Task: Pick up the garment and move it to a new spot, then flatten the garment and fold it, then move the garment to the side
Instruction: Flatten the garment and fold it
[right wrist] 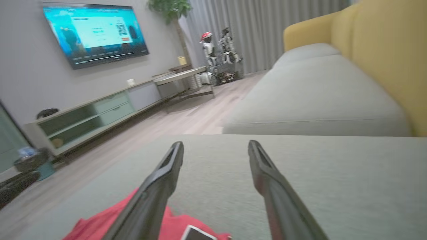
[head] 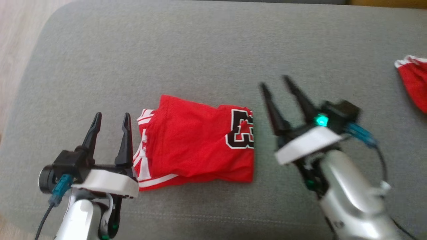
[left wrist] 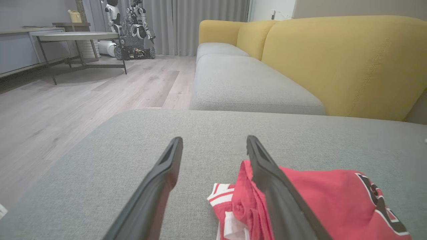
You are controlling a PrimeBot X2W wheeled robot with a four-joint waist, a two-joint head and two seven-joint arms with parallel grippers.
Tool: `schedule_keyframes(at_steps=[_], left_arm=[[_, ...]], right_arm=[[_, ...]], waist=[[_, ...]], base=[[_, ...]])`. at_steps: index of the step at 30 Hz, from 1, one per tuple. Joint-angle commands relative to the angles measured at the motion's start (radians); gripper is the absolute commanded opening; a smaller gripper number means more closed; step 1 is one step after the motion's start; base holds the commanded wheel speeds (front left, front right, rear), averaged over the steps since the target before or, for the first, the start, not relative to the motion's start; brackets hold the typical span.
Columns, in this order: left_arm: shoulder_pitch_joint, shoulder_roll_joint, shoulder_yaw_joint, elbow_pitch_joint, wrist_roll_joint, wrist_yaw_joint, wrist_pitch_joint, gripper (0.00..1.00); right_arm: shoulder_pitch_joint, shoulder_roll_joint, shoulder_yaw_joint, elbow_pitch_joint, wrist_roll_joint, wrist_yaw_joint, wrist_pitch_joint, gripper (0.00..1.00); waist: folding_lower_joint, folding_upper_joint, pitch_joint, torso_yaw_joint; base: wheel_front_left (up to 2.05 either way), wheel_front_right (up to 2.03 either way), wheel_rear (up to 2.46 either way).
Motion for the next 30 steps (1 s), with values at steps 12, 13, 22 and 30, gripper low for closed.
schedule_keyframes(at_steps=[12, 13, 22, 30], left_arm=[[0.045, 0.058, 0.031, -0.06, 0.011, 0.013, 0.027, 1.0], [0.052, 0.059, 0.03, -0.062, 0.011, 0.015, 0.029, 1.0], [0.063, 0.068, 0.032, -0.073, 0.007, 0.028, 0.039, 1.0], [0.052, 0.069, 0.026, -0.075, 0.006, 0.033, 0.036, 1.0]], right_arm=[[0.312, 0.021, -0.287, -0.341, -0.201, 0.007, 0.173, 1.0], [0.332, 0.023, -0.296, -0.359, -0.206, 0.007, 0.184, 1.0], [0.414, 0.034, -0.339, -0.456, -0.219, 0.007, 0.234, 1.0], [0.416, 0.036, -0.346, -0.473, -0.23, 0.007, 0.249, 1.0]], waist=[[0.0, 0.0, -0.074, -0.059], [0.0, 0.0, -0.077, -0.06], [0.0, 0.0, -0.077, -0.058], [0.0, 0.0, -0.07, -0.055]], base=[[0.0, 0.0, 0.0], [0.0, 0.0, 0.0], [0.0, 0.0, 0.0], [0.0, 0.0, 0.0]])
